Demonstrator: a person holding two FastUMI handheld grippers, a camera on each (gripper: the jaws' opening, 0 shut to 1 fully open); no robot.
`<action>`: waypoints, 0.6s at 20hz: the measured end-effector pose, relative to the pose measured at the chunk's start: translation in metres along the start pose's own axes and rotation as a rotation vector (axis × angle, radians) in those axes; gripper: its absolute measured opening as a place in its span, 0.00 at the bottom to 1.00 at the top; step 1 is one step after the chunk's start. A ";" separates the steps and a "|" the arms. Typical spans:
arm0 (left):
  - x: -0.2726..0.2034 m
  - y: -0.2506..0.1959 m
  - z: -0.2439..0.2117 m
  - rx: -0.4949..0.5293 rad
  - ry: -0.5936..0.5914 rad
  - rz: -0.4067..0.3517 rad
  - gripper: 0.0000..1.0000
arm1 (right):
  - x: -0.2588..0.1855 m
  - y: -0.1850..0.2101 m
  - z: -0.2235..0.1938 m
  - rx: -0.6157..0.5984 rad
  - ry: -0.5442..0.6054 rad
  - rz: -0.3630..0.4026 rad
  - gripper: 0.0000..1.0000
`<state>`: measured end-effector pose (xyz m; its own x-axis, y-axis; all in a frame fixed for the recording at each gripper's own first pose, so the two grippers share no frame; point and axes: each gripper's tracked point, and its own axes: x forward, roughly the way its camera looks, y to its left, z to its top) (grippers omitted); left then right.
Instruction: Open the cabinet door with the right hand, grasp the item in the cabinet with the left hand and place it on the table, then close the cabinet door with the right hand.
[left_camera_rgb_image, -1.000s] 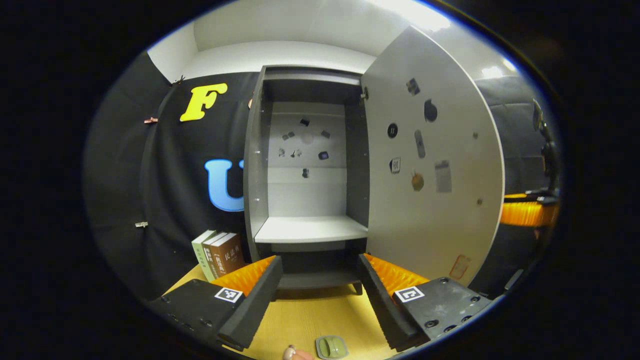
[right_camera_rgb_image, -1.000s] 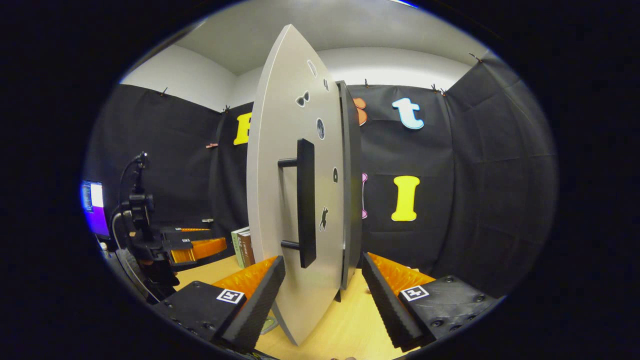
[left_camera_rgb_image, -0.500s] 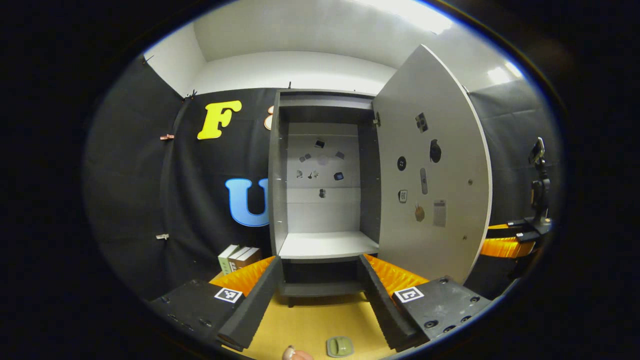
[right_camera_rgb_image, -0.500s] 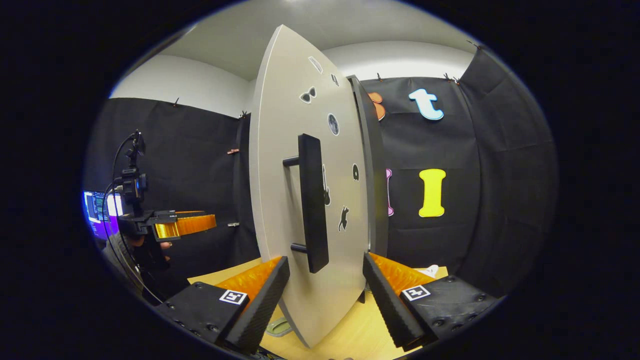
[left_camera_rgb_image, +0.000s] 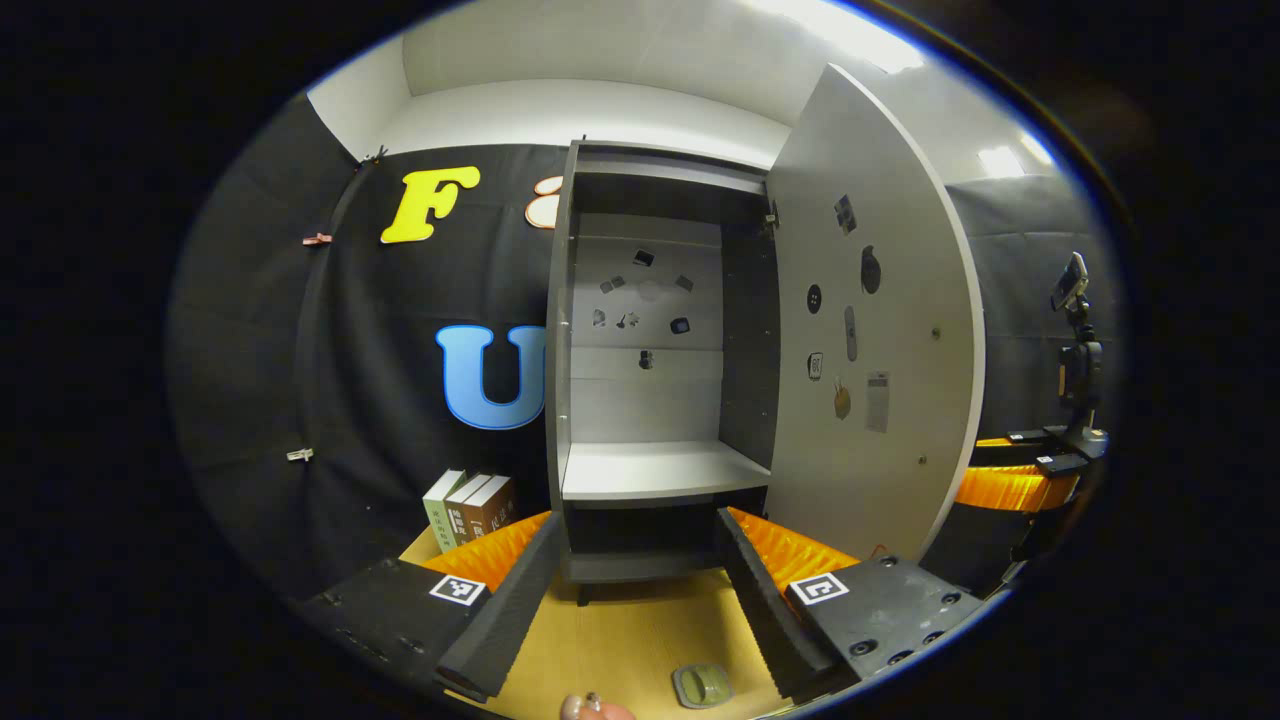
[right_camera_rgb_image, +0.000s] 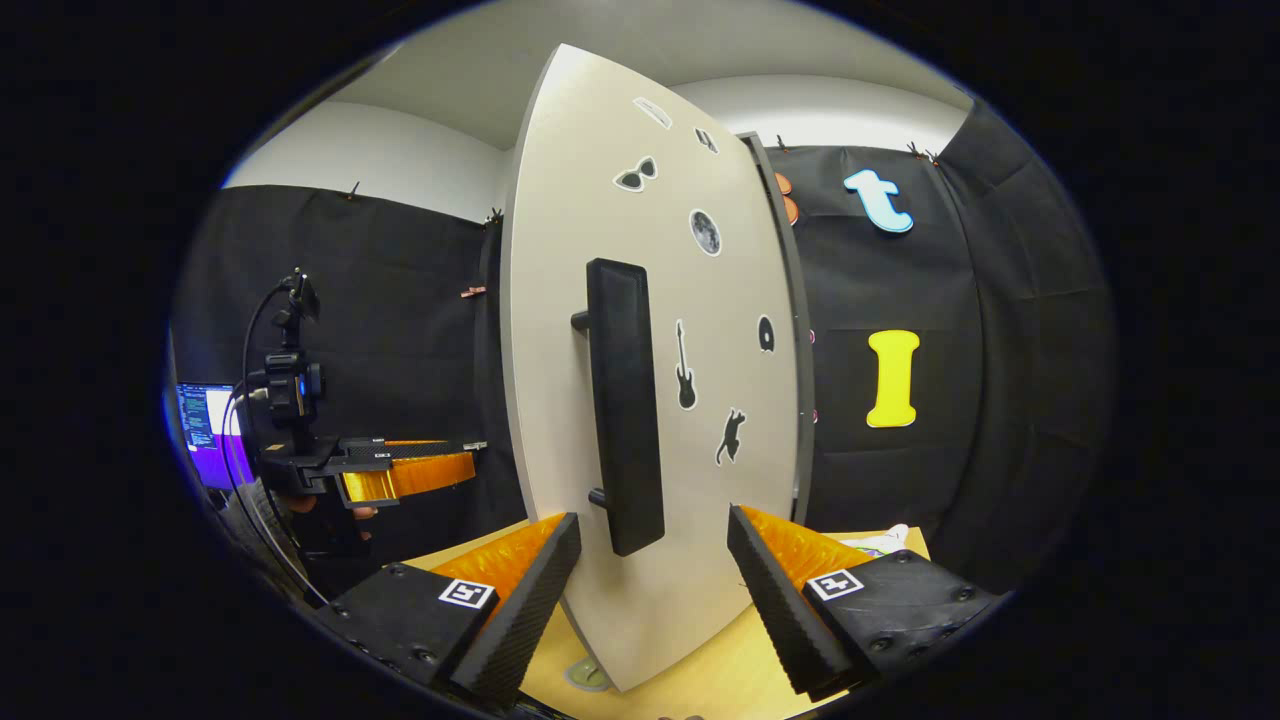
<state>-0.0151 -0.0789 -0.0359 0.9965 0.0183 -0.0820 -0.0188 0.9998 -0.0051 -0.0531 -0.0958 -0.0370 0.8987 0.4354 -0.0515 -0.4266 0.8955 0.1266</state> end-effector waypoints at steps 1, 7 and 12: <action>0.001 0.016 0.002 0.013 0.001 -0.007 0.94 | 0.011 0.012 -0.001 -0.009 0.000 -0.007 0.98; 0.001 0.086 -0.013 0.006 0.041 -0.051 0.95 | 0.101 0.070 -0.021 0.002 0.011 -0.036 0.98; 0.000 0.101 -0.012 -0.024 0.033 -0.081 0.94 | 0.093 0.075 -0.013 -0.048 -0.008 -0.105 0.98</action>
<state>-0.0176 0.0221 -0.0487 0.9916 -0.0635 -0.1129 0.0596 0.9975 -0.0372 -0.0025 0.0131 -0.0452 0.9396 0.3380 -0.0536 -0.3339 0.9398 0.0729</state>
